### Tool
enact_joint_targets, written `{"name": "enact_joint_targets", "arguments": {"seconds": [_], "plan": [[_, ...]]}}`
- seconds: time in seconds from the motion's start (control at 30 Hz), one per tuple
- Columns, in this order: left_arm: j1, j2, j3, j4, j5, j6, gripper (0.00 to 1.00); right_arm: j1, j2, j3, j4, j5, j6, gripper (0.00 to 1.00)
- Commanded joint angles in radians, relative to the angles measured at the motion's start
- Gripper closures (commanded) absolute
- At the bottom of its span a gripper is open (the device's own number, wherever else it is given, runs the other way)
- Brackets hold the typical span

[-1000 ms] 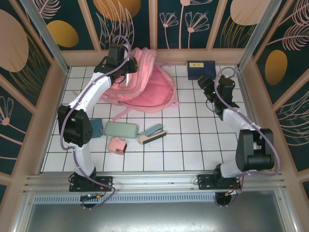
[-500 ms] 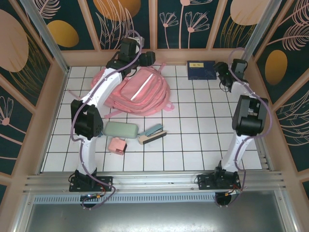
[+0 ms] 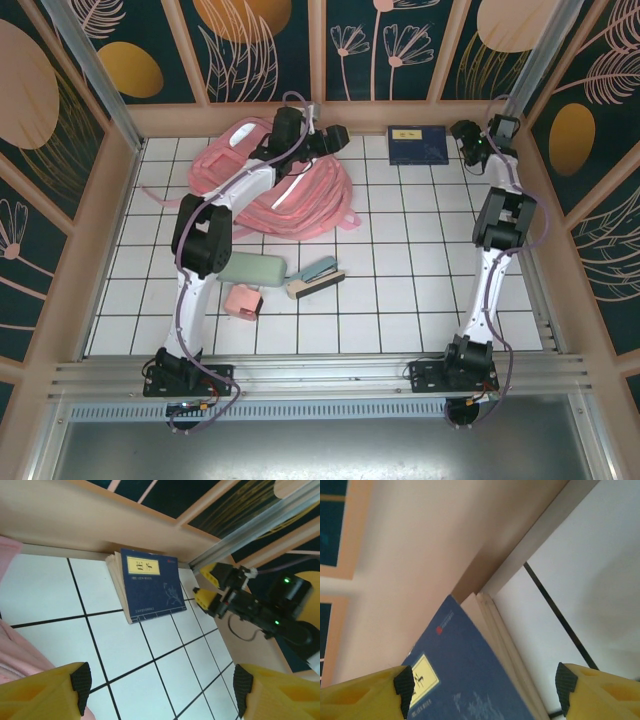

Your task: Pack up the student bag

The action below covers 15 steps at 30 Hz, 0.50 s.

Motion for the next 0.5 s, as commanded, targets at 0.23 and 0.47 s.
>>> {"name": "enact_joint_targets", "arguments": {"seconds": [0.23,0.47], "plan": [[-0.002,-0.191,-0.193,0.043,0.024,0.072,0.25,0.003,0.185,0.191,0.029,-0.119,0.125,0.23],[0.000,-0.226,-0.202,-0.011,-0.024,0.118,0.25,0.096,0.182,0.173,-0.049,-0.119,0.049,0.23]]}}
